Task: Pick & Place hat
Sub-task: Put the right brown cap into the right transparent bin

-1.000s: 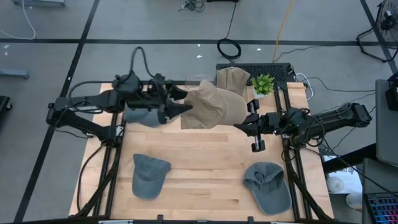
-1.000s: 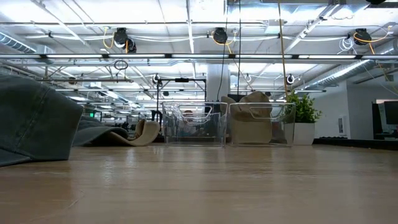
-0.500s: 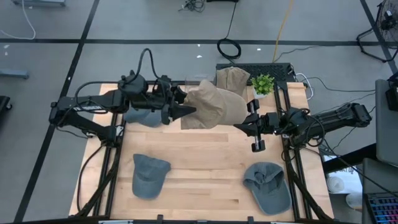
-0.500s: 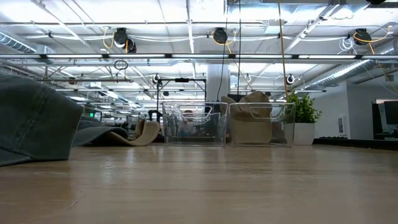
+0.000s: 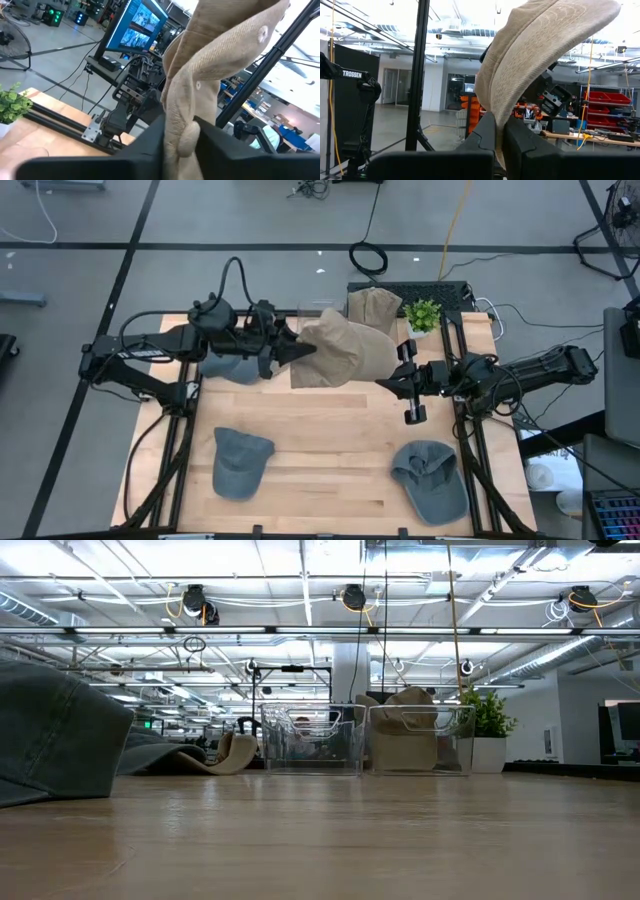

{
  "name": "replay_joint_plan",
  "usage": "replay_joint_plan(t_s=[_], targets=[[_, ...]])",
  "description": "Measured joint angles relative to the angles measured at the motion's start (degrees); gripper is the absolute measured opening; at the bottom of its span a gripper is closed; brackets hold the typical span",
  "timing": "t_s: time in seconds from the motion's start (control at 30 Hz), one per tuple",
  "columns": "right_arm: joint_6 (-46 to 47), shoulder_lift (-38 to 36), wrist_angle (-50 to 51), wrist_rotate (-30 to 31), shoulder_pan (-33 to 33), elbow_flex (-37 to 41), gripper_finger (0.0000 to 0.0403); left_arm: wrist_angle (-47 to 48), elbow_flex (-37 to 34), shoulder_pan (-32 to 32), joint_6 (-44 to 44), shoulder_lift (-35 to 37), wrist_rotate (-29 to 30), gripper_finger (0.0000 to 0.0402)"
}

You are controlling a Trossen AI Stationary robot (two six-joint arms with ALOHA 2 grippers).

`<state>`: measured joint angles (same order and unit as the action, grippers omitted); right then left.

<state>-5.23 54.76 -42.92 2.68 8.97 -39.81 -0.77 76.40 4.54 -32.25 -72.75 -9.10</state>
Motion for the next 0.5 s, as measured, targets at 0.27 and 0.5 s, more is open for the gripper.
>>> replay_joint_plan(t_s=[0.27, 0.5], targets=[[-0.03, -0.02, 1.97, 0.01, 0.02, 0.0, 0.0028, -0.45, 0.0, 0.11, 1.24, 0.0, -4.46, 0.002], [2.0, -0.02, 3.23, 0.33, 0.02, 0.0, 0.008, -0.36, 0.0, 1.7, -0.58, 0.0, -5.79, 0.0013]])
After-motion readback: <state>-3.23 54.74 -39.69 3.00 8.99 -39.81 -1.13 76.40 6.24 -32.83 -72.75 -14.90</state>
